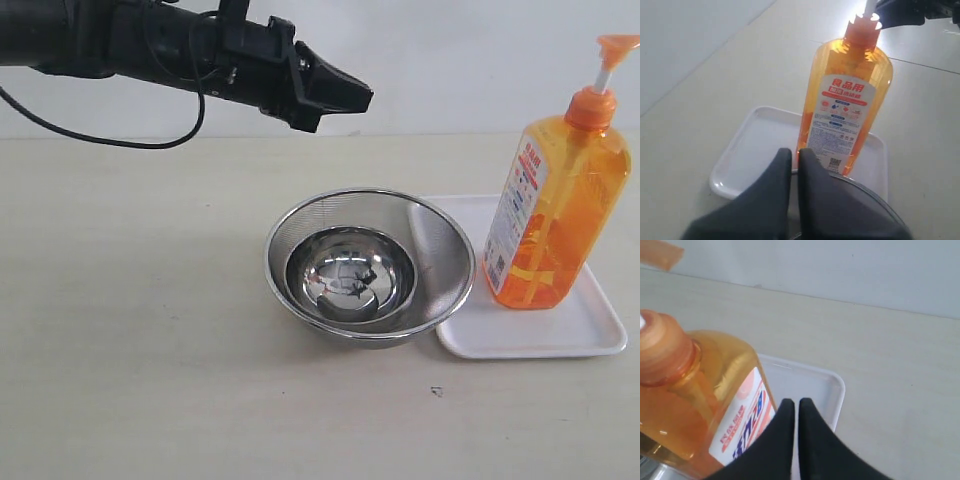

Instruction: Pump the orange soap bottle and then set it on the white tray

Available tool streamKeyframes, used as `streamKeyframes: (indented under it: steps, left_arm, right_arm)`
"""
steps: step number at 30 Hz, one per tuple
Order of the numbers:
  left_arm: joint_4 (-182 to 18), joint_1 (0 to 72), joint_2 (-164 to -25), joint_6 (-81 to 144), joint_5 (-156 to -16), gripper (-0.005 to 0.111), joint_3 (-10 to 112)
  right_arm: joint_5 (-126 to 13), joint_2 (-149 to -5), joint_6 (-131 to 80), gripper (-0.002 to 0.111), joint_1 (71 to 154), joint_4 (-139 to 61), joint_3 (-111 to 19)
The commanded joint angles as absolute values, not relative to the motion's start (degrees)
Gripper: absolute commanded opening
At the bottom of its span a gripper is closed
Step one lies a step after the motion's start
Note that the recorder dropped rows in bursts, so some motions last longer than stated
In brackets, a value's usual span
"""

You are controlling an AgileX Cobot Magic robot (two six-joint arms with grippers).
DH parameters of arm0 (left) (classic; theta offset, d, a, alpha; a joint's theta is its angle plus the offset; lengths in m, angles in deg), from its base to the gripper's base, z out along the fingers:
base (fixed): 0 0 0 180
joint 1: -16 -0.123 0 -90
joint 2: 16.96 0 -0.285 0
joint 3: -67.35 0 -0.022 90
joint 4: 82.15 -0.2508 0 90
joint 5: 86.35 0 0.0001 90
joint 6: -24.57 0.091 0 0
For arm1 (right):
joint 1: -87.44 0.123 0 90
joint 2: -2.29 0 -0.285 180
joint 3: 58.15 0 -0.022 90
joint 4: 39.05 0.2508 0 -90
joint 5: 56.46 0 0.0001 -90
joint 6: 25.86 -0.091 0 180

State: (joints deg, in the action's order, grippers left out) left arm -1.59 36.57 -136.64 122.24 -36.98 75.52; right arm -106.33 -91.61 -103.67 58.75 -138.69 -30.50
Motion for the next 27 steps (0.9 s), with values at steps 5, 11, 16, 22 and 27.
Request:
streamKeyframes:
  steps: [5,11,16,22,27]
  left_arm:
    - [8.16,36.59,-134.61,127.43,-38.07,0.005,72.74]
    - [10.12,37.19,-134.61,127.86,-35.13,0.005,72.74]
    - [9.89,38.57,-135.11,128.58,-32.26,0.005,72.74]
    - [9.77,38.97,-135.11,130.88,-33.13,0.005,72.74]
    - [9.77,38.97,-135.11,131.14,-35.05,0.005,72.74]
  right_arm:
    - [-107.26,-91.19,-103.48,0.000,58.32,-135.74,-30.74]
    - [-107.26,-91.19,-103.37,0.000,58.32,-135.35,-30.74]
    - [-107.66,-91.19,-103.37,0.000,58.32,-135.35,-30.74]
    - [-106.42,-91.19,-103.37,0.000,58.32,-135.35,-30.74]
    - [-106.14,-91.19,-102.83,0.000,58.32,-135.35,-30.74]
